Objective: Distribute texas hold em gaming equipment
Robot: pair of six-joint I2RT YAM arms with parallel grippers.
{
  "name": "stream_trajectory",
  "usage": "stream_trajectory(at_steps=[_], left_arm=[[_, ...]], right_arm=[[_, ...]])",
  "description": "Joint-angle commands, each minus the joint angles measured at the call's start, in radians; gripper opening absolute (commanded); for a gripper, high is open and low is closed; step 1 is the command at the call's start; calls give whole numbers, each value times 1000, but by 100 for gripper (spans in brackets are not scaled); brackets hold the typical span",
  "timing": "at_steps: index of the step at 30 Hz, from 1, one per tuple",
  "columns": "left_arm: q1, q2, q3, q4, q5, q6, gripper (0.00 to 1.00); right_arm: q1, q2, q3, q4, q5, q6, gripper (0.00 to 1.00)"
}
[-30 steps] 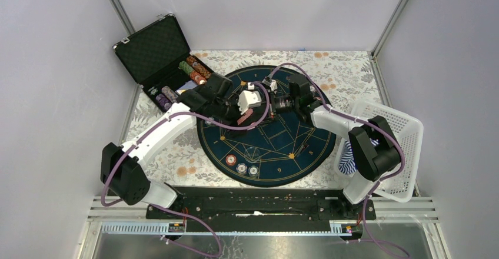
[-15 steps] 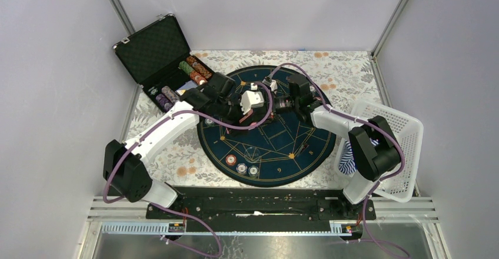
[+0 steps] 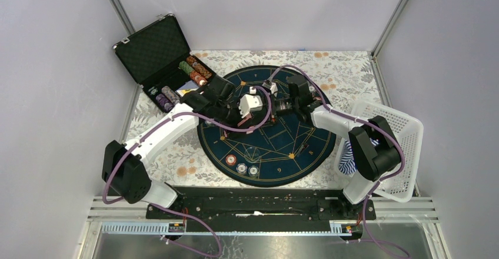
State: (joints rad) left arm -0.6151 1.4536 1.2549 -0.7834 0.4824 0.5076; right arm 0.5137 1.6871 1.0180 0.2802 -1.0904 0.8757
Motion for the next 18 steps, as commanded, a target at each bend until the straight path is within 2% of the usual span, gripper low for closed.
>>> stream_trajectory(at_steps=[1, 6, 8, 10, 12, 14, 18], left_arm=[[16, -74, -10, 46, 16, 14, 0], [35, -83, -17, 54, 39, 14, 0], [37, -80, -21, 53, 37, 17, 0], [37, -77, -23, 53, 34, 18, 0], [36, -76, -22, 53, 38, 23, 0], [37, -74, -18, 53, 46, 22, 0], [37, -73, -9, 53, 63, 17, 0]], right_arm=[[-17, -16, 41, -19, -16, -36, 39], [-18, -24, 50, -63, -5, -76, 36], [-18, -29, 53, -62, -12, -82, 43], [-17, -39, 49, -32, -18, -67, 57], [-11, -48, 48, 1, -16, -45, 64], [-1, -41, 54, 17, -18, -33, 65], [17, -5, 70, 12, -6, -32, 61]])
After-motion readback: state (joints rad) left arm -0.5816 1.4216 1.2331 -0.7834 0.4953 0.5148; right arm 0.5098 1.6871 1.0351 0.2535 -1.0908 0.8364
